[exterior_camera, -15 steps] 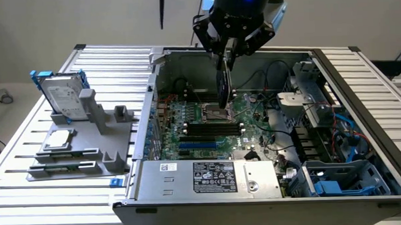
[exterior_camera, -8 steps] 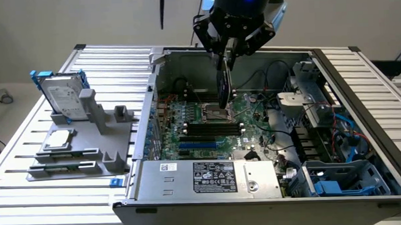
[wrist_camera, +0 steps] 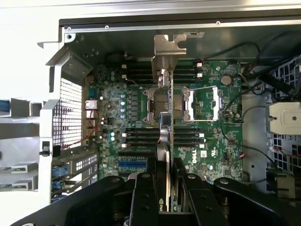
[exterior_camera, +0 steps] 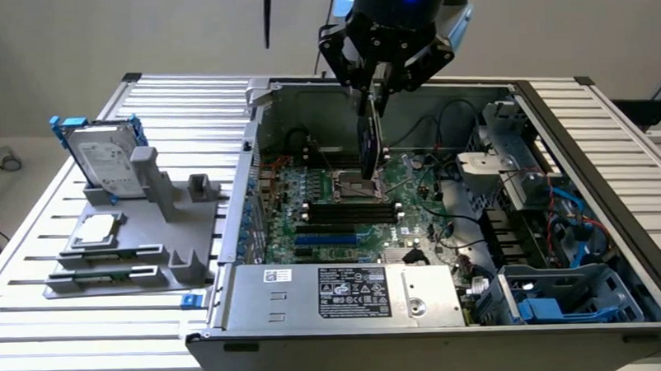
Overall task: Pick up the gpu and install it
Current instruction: 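Insert the gpu into the slot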
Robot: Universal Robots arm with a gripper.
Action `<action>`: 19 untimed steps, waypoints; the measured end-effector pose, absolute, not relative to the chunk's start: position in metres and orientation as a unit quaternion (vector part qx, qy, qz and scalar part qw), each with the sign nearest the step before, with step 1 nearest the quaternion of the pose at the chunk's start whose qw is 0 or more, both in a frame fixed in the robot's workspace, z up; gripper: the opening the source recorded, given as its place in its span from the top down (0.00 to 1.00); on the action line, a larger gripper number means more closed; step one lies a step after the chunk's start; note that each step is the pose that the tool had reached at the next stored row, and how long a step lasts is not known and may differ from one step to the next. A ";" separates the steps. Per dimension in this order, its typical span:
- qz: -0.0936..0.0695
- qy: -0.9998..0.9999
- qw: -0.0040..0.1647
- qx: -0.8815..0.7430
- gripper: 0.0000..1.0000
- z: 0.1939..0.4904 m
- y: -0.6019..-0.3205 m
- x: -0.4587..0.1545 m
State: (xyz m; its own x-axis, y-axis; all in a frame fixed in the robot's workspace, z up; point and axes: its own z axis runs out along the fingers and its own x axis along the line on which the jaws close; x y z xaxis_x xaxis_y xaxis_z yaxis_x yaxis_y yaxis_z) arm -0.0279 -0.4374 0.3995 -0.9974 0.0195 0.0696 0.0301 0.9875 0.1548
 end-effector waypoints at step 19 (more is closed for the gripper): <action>-0.083 -0.992 0.032 0.093 0.74 0.387 -0.436 -0.029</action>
